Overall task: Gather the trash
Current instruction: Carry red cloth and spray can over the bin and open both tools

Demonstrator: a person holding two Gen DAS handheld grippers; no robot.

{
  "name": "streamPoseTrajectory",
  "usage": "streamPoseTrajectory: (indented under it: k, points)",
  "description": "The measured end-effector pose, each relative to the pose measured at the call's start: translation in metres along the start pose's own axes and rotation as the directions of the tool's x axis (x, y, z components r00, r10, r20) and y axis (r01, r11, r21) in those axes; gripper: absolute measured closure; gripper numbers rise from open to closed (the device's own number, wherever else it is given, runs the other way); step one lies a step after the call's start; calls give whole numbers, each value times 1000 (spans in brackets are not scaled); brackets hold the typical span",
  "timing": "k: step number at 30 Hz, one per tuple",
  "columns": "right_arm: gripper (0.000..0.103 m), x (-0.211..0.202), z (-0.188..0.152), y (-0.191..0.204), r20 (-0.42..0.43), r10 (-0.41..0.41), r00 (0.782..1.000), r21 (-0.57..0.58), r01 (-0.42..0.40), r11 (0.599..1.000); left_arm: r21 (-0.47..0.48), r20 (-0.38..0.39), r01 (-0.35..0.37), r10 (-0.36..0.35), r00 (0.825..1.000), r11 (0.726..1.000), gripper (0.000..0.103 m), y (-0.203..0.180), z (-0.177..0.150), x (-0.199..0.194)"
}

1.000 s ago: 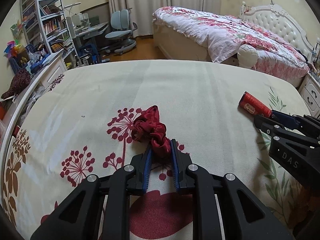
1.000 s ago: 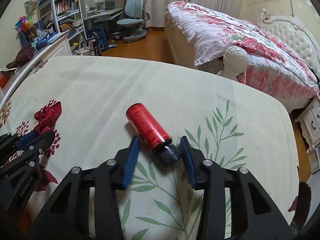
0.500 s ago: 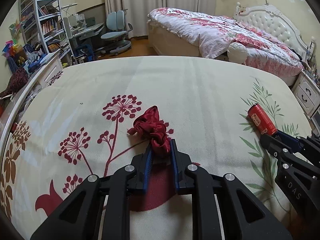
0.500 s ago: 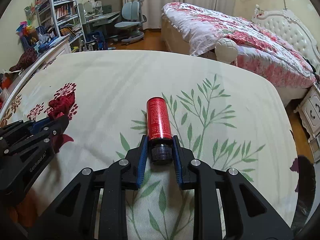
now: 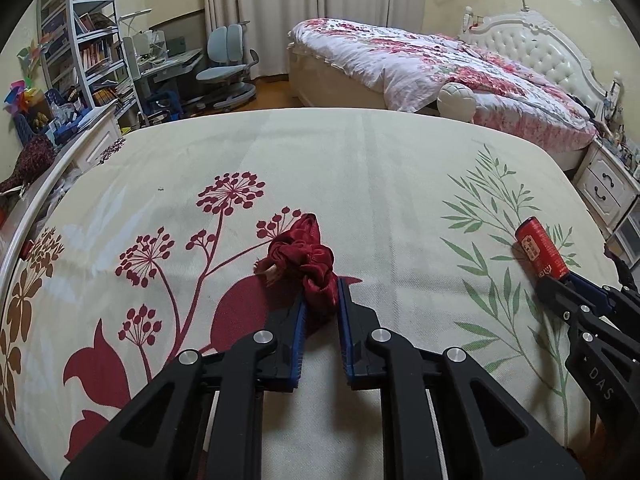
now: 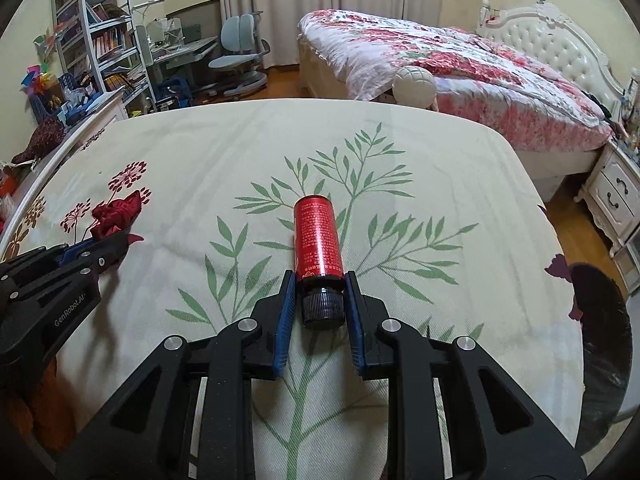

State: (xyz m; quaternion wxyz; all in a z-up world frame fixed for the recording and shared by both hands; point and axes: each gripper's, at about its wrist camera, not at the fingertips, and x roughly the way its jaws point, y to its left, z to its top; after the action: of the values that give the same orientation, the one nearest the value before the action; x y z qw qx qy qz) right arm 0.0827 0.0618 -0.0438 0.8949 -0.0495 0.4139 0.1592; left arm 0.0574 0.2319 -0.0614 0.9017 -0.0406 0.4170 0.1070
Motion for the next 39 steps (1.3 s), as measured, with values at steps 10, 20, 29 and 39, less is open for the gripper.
streamPoseTrajectory:
  k: [10,20,29,39]
  points:
    - [80,-24,-21,-25,24,-27,999,40,26,999,26,8,37,-37,999,999,88,-26,-14,-16]
    - [80,-46,-43,-60,45,-61,997,96,57,994,76,22,80,-82,996,994,88,-65,-25,-32]
    - [80,-74,-60,-105,77,-128,989,178,112,978,148,46,144,-153,987,978,88,-115,-28,-49]
    - [80,-97,-77,-176,74,-273,959,290,242,926,258,58,240,-263,963,936,88,-195,-24,-61]
